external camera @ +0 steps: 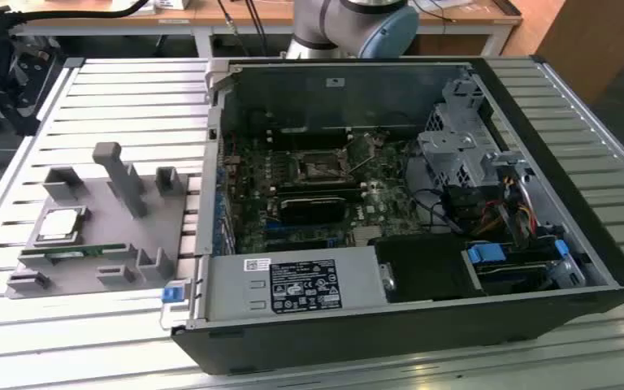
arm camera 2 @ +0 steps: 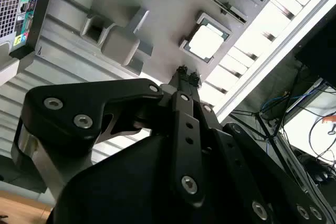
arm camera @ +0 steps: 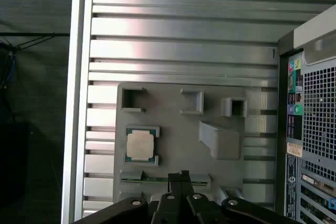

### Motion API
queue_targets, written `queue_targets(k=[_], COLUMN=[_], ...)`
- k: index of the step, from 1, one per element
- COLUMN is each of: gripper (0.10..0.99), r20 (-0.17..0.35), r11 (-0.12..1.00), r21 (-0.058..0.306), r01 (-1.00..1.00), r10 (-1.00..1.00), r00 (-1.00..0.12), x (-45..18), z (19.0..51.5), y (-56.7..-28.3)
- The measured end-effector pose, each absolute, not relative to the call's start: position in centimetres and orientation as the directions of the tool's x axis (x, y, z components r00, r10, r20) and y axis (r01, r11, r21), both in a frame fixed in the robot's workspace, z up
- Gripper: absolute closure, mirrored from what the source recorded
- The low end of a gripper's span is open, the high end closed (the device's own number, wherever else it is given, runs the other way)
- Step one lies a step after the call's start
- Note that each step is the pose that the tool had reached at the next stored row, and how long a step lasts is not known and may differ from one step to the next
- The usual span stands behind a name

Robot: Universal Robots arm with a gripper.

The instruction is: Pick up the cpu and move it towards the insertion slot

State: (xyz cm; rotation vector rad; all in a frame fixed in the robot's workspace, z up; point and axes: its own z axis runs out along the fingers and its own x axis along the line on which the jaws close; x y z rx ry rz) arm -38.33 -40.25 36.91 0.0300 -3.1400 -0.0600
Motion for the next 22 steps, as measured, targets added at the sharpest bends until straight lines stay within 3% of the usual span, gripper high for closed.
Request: queue_targets(k=[22], gripper=[0.980], r20=[0.001], r11=[0.999], r21=[0.038], r01=[-0.019], r10=[-0.019], r00=[-1.000], x=[-41.0], z=[36.9], y=[-40.3])
